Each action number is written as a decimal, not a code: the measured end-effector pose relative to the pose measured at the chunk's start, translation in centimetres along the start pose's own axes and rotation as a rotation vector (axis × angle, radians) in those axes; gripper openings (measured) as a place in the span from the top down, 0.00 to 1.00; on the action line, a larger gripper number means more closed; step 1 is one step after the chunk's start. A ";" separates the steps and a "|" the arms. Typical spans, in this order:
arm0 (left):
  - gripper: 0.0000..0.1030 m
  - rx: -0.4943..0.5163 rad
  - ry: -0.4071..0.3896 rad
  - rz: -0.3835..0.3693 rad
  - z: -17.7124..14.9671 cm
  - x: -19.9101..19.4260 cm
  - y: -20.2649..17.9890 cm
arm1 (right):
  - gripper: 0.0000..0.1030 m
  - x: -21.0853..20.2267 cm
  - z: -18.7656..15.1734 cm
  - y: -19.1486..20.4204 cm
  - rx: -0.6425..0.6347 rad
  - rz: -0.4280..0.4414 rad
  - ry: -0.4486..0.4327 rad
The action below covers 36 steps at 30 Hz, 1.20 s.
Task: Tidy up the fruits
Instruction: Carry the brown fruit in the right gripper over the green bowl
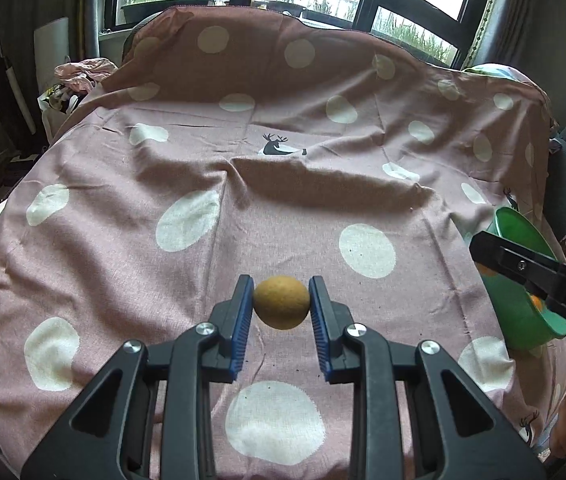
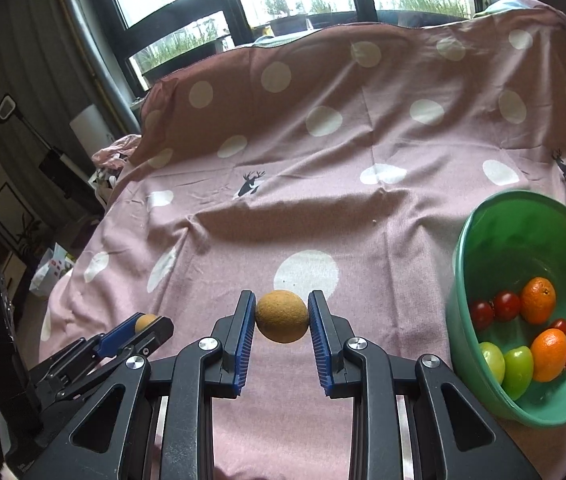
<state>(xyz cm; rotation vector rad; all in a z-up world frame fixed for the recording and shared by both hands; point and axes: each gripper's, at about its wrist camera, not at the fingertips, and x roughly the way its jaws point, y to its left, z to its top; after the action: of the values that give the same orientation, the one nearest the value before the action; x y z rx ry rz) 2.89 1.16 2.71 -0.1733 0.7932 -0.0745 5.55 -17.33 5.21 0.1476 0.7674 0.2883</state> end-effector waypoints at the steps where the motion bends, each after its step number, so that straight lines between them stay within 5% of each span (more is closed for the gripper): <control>1: 0.73 -0.003 -0.006 -0.005 0.1 -0.2 0.0 | 0.72 -0.3 0.1 0.0 -0.002 0.002 -0.007; 36: 0.73 0.034 -0.176 -0.156 1.5 -7.7 -5.0 | 0.72 -8.0 1.2 -1.3 0.019 0.060 -0.178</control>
<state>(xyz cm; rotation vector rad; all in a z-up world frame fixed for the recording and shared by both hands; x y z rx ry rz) -1.42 -2.58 10.08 -0.2063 0.6022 -0.2173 1.21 -21.06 11.09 0.2116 0.5896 0.3207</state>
